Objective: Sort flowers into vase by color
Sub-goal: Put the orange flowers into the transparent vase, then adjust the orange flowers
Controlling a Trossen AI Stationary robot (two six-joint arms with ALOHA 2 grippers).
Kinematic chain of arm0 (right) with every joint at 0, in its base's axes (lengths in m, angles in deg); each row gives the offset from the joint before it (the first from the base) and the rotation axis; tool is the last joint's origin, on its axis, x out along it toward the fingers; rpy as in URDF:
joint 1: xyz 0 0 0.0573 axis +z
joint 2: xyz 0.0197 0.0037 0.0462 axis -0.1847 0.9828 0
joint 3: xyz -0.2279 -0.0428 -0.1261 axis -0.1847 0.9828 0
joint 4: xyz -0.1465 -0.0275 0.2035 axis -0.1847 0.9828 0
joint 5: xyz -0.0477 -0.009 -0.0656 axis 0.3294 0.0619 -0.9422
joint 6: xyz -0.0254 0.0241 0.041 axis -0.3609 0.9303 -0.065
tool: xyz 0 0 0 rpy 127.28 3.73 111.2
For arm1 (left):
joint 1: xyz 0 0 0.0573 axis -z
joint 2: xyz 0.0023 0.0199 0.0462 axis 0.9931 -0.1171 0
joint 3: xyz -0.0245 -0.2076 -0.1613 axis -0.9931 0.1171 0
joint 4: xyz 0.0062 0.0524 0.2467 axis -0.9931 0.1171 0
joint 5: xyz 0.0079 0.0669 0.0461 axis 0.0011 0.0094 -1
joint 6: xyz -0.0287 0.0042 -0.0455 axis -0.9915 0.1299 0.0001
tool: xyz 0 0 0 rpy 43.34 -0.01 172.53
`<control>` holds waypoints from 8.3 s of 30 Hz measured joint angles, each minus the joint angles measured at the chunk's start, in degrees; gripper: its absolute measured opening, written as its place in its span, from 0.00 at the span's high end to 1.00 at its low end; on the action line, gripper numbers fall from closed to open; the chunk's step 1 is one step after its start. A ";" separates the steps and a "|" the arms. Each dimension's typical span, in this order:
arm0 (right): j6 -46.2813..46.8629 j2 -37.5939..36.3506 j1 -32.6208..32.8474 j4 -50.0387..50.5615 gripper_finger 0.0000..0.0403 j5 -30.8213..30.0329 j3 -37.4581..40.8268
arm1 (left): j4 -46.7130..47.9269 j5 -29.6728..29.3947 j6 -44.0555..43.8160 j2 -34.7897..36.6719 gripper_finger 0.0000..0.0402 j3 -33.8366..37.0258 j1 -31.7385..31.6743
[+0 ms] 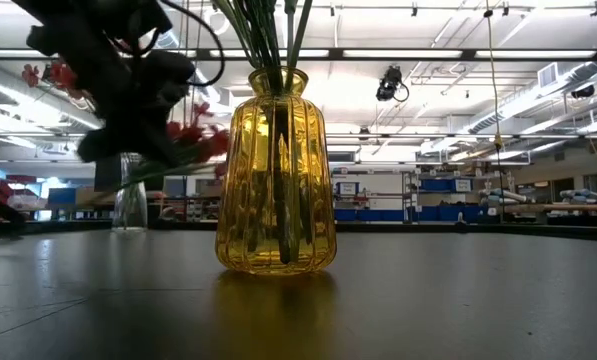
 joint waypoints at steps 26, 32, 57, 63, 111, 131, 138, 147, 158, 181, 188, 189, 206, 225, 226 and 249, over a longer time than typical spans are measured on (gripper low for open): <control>0.00 0.00 0.02 0.00 0.56 0.00 0.00 | -5.83 -17.39 69.30 0.01 0.94 -25.84 -24.59; 0.01 0.00 0.02 0.00 0.56 0.00 0.00 | -11.02 -23.49 67.16 3.74 0.95 -23.88 -28.28; 0.00 -0.02 0.02 0.00 0.56 -0.02 0.00 | -5.27 -29.12 68.97 19.48 0.97 -18.60 -31.28; 0.00 0.00 0.02 0.00 0.56 0.00 0.00 | -13.15 -25.11 68.37 20.53 0.97 -13.24 -34.82; 0.00 0.00 0.02 0.00 0.56 -0.02 0.00 | -5.51 -22.85 45.63 24.40 0.30 -5.70 -39.96; 0.00 0.00 0.00 0.00 0.56 -0.02 0.00 | 0.08 -0.59 35.96 26.28 0.25 -6.19 -38.54; 0.00 0.00 0.02 0.00 0.56 -0.20 0.00 | 4.21 1.25 41.56 26.90 0.25 -12.24 -34.38; 0.00 -0.02 0.00 0.00 0.56 -0.20 0.00 | 8.39 -1.42 47.27 25.92 0.25 -23.73 -33.75; 0.00 -0.01 0.02 0.00 0.56 -0.20 0.00 | 9.20 -7.36 58.13 17.51 0.27 -28.96 -33.79; 0.00 -0.01 0.02 0.00 0.56 -0.21 0.00 | 10.07 0.20 63.84 8.34 0.25 -38.22 -44.66; 0.00 -0.02 0.01 0.00 0.56 -0.20 0.00 | 14.94 -0.12 63.03 8.01 0.25 -47.59 -45.06; 0.00 -0.01 0.01 0.00 0.56 -0.21 0.00 | 16.35 -0.16 62.62 8.02 0.25 -49.32 -44.84; 0.00 -0.02 0.02 0.00 0.56 -0.20 0.00 | 53.34 -6.79 55.08 9.52 0.56 -60.99 -42.39; 0.00 -0.01 0.01 0.00 0.56 -0.21 0.00 | 67.05 7.52 50.35 4.40 0.96 -71.21 -42.41; 0.00 -0.01 0.01 0.00 0.56 -0.22 0.00 | 67.03 8.90 50.13 4.38 0.97 -71.21 -42.41; 0.00 0.00 0.00 0.00 0.56 -0.22 0.00 | 66.68 27.98 66.86 -2.69 0.99 -71.06 -25.98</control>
